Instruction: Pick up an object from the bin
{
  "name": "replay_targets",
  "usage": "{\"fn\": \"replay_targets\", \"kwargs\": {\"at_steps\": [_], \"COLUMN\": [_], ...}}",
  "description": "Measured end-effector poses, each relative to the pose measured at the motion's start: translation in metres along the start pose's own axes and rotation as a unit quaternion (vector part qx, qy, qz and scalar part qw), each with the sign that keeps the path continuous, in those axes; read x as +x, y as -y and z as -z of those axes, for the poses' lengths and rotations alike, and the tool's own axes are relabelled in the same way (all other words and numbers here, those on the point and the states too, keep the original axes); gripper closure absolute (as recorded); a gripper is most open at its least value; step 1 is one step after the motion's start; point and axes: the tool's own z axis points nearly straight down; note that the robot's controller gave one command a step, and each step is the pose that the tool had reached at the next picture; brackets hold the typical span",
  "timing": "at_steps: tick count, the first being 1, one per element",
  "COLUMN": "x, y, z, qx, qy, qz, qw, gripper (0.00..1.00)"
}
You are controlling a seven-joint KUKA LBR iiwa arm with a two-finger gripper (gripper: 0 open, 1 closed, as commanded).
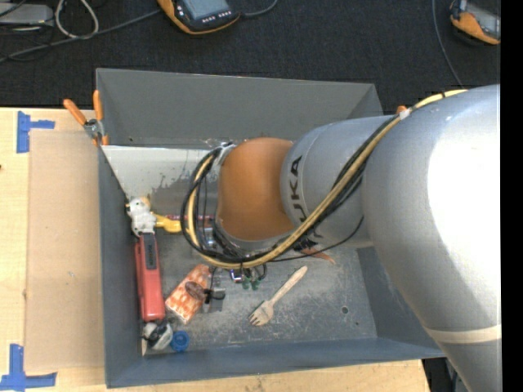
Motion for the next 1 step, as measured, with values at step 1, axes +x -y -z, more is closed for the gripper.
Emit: {"fn": "replay_targets", "kwargs": {"at_steps": [1], "x": [-0.0009], "y": [0.0206], "z": [-0.0148], "qx": [0.0], "qy": [0.0021], "qz": [0.015], "qw": [0.9999], "gripper": [1.0]}}
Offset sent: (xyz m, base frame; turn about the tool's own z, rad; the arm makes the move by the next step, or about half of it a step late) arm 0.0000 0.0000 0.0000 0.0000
